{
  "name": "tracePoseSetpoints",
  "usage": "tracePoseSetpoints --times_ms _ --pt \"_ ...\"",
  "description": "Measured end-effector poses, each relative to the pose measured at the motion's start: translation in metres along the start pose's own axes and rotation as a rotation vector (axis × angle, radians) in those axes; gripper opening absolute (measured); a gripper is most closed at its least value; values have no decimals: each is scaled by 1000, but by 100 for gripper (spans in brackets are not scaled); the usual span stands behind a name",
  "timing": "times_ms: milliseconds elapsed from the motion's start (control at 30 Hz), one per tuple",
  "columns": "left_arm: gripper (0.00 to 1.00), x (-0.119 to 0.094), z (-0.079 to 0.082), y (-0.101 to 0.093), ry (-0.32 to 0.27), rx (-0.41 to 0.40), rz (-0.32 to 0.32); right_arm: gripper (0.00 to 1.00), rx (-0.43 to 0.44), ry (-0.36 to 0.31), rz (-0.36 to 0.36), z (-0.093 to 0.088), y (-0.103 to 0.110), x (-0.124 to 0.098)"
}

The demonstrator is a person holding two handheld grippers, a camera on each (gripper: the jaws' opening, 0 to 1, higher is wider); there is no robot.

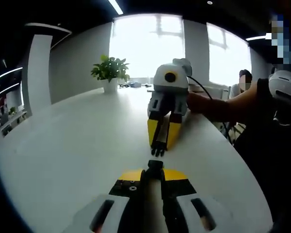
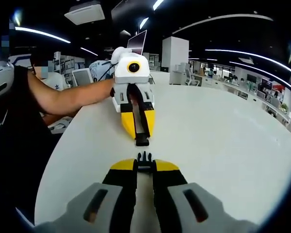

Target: Snap the two parts of the plastic buckle together until the buckle closes and remains connected.

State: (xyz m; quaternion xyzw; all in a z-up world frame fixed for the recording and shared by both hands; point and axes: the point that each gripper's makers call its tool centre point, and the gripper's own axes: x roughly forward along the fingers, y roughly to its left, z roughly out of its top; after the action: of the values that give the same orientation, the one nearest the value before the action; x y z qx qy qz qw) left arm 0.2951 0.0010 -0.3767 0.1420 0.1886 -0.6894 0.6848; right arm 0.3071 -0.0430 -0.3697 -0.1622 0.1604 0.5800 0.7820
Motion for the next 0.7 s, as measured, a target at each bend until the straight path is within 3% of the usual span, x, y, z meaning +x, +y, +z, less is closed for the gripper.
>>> tracePoseSetpoints --times_ms 500,700 --pt "11 10 1 -6 -2 5 -11 11 -21 -11 5 2 3 4" --pt "11 9 2 3 -8 2 -18 11 -23 -14 0 3 3 5"
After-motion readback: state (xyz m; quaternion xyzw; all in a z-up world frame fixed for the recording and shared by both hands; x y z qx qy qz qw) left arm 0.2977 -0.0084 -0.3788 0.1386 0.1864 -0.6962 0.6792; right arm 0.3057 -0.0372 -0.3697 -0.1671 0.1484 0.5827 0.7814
